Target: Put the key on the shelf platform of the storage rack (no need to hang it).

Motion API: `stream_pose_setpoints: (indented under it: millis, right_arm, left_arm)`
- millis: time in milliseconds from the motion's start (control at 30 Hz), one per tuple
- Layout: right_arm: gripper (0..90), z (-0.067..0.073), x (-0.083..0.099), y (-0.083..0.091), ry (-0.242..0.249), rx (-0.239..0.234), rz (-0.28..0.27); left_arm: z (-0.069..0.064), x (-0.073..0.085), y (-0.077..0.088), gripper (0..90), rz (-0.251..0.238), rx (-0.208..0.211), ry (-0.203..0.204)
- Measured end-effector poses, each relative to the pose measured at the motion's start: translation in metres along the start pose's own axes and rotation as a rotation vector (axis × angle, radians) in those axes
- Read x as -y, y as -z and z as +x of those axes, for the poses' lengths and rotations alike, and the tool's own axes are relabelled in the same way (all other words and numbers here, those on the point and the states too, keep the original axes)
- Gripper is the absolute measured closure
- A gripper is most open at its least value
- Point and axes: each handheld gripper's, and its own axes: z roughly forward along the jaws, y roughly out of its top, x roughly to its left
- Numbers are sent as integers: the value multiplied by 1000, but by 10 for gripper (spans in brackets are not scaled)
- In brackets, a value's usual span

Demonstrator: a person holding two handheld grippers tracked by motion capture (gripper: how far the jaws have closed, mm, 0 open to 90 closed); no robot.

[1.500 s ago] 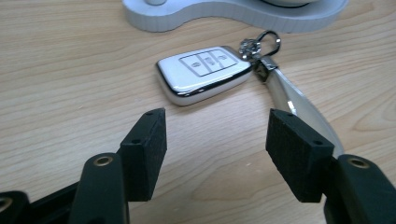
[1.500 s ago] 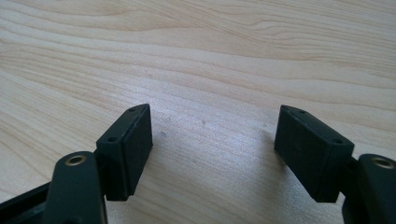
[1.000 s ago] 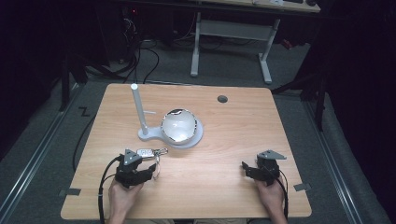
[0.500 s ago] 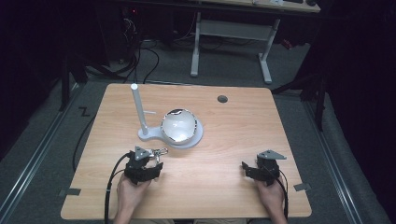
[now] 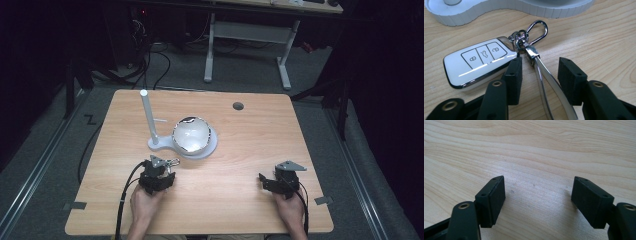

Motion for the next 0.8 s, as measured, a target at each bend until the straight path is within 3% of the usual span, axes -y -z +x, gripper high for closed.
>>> stream_pose_setpoints:
  millis: [233,467,600,800]
  right_arm:
    - [277,0,0,0,0,0,0]
    - [276,0,0,0,1,0,0]
    - [276,0,0,0,2,-1,0]
    - [275,0,0,0,2,-2,0]
  left_arm:
    - [0,-1,-2,650,-1,-8,8]
    - [4,-4,-3,784,-17,-15,-16]
    - [7,-6,-4,835,-29,-12,-33]
    - [9,-8,-4,867,-32,-6,-18]
